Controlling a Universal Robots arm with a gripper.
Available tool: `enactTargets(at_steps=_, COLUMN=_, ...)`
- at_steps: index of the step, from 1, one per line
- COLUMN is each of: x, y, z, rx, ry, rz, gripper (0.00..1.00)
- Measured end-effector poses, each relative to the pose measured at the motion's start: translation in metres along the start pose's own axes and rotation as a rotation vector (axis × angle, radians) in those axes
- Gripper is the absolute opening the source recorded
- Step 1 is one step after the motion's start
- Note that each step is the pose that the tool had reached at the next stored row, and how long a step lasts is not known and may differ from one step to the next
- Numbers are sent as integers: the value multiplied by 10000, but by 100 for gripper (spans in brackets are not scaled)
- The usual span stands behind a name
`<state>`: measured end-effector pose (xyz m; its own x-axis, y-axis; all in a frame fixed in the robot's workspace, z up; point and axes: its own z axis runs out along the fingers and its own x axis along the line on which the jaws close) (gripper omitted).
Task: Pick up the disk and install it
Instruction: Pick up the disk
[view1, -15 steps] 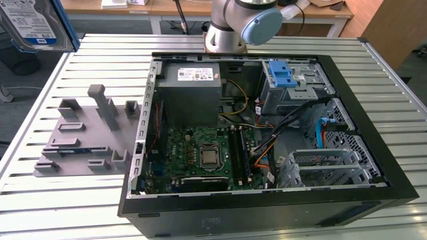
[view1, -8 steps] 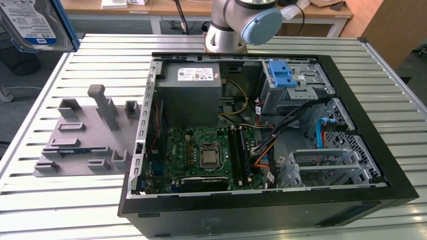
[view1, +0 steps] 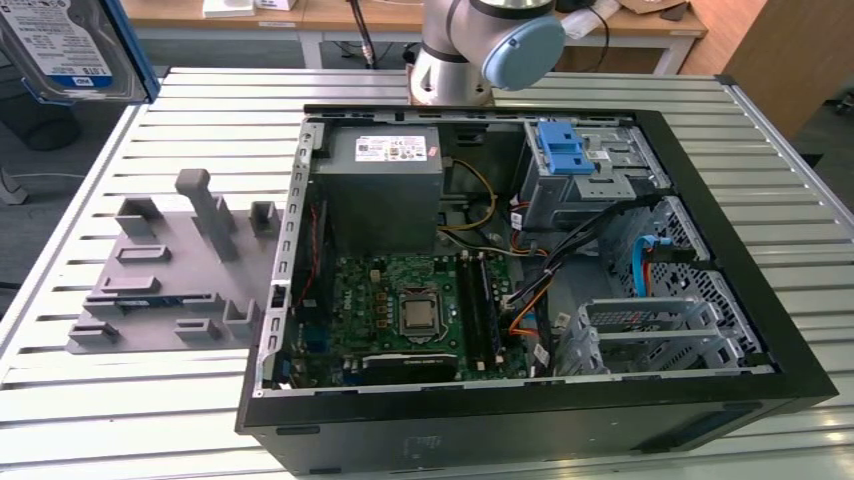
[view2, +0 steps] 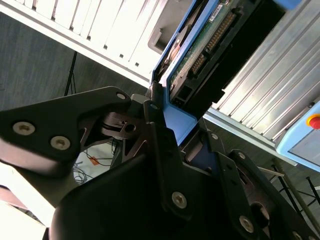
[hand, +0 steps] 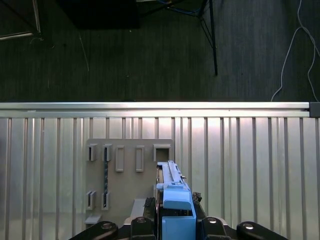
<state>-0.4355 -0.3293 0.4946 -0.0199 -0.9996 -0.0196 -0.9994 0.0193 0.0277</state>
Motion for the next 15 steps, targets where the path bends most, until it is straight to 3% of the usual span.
enactTargets(at_steps=15, x=-1, y=-58, z=-2, rx=0, ry=0, rz=0, gripper=37)
